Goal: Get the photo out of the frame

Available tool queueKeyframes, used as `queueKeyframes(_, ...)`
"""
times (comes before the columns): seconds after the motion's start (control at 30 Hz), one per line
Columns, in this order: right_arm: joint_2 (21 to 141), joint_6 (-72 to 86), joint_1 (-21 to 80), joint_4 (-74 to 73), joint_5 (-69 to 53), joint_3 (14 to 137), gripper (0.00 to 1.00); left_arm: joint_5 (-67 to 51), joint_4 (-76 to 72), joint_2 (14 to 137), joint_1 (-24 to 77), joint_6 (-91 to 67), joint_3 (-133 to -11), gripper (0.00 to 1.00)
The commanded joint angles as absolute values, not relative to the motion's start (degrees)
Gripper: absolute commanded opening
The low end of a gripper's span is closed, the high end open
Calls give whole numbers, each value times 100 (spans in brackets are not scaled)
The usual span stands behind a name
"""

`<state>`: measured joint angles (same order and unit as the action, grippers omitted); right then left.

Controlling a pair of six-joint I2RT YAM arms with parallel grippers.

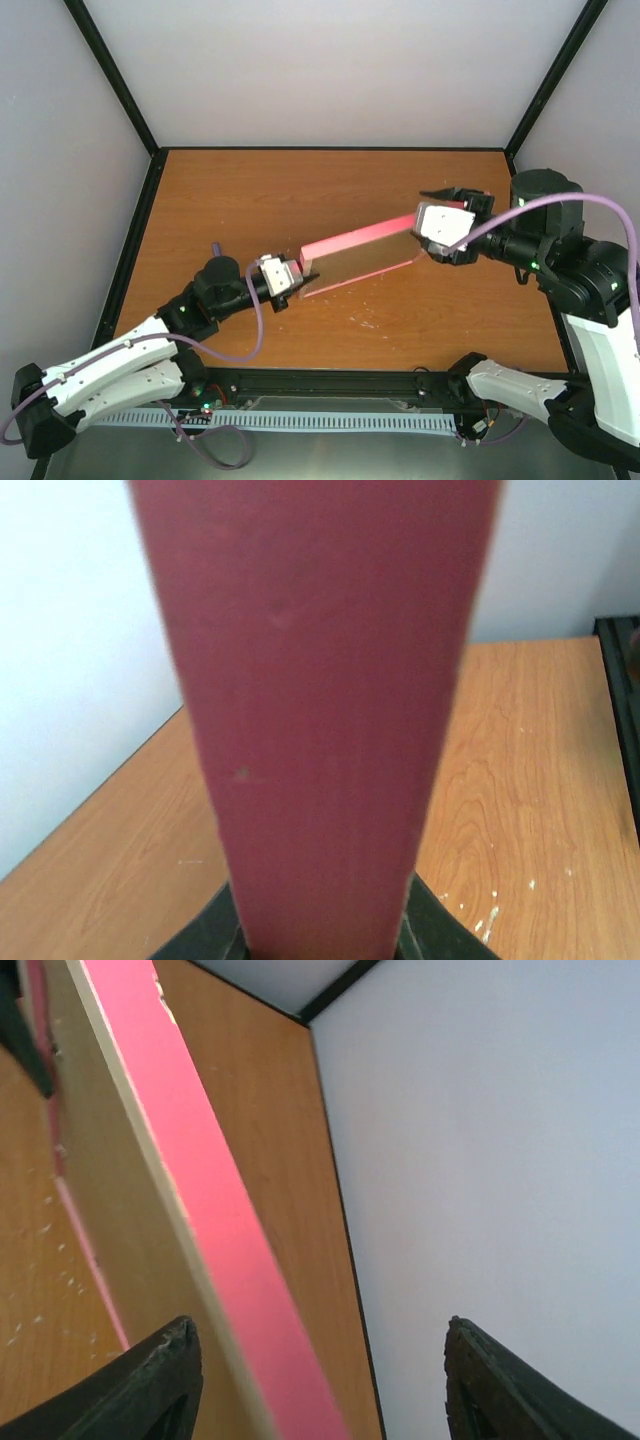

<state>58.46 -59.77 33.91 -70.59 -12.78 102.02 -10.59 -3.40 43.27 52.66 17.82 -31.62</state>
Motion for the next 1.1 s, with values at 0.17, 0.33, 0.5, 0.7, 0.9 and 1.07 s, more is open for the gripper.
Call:
queueKeyframes(0.17, 6298, -4531, 3423, -5896, -294, 10491, 72, -2138, 74, 5419, 4003, -22, -4769, 3)
queueKeyframes(0.33, 6543, -3918, 3119, -5951, -641, 10491, 72, -2705, -2, 5740, 3478, -515, -4957, 1)
queueKeyframes(0.5, 6813, -3528, 1533, -6126, -2055, 10425, 72, -3420, -114, 6062, 2993, -1176, -5109, 1)
queueKeyframes(0.7, 7076, -3522, 384, -6249, -2801, 9876, 71, -4140, -329, 6469, 2625, -1863, -5231, 1)
queueKeyframes(0.9, 6693, -3365, -187, -5594, -3270, 8525, 71, -4746, -502, 6876, 2502, -2306, -5379, 1)
queueKeyframes(1.07, 6307, -3177, -313, -5147, -3399, 7488, 72, -5200, -371, 7396, 2376, -2460, -5588, 1)
